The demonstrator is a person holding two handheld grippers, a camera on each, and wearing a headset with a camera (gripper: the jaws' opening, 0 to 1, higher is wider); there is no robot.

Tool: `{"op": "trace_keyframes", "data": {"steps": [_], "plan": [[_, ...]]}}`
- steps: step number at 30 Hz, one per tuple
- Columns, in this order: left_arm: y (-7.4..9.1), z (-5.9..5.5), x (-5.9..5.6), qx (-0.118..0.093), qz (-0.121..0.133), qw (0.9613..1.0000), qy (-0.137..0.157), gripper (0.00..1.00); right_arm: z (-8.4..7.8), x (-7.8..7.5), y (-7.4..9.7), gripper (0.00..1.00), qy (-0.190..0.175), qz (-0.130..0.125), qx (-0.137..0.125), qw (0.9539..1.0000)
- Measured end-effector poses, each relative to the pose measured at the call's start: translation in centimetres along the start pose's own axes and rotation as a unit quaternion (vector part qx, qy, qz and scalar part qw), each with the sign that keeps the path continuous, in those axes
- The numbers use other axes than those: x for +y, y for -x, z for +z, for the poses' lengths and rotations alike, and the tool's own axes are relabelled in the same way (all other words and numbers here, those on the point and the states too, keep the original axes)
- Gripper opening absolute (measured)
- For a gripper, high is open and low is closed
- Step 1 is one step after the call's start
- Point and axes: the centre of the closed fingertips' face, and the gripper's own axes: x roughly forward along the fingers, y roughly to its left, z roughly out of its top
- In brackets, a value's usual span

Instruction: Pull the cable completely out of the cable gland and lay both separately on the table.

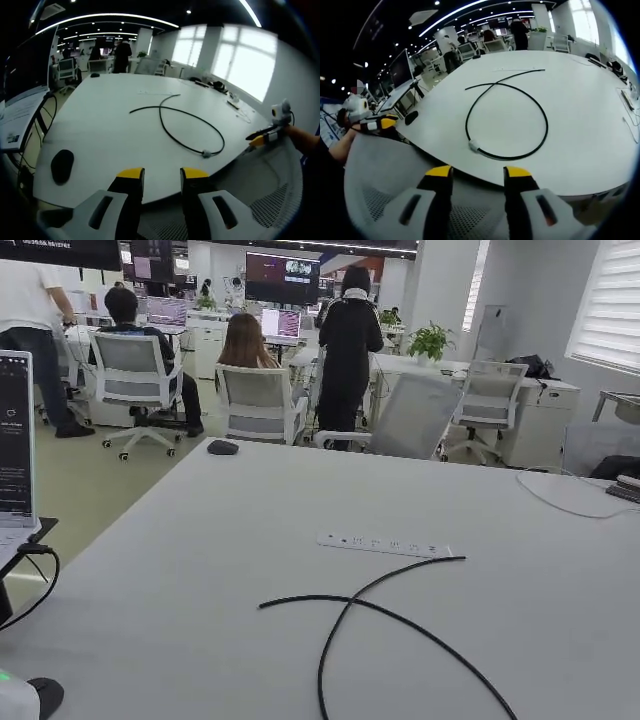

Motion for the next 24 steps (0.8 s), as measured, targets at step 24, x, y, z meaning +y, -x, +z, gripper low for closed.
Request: {"op": "trace_keyframes", "data": {"steps": [24], "plan": [[-0.1,0.3,0.2,-0.006,0.0,1.0,0.002,0.3,-0.3,-3.5,-3.0,0.37,0.297,0.055,0.189,0.9346]]}}
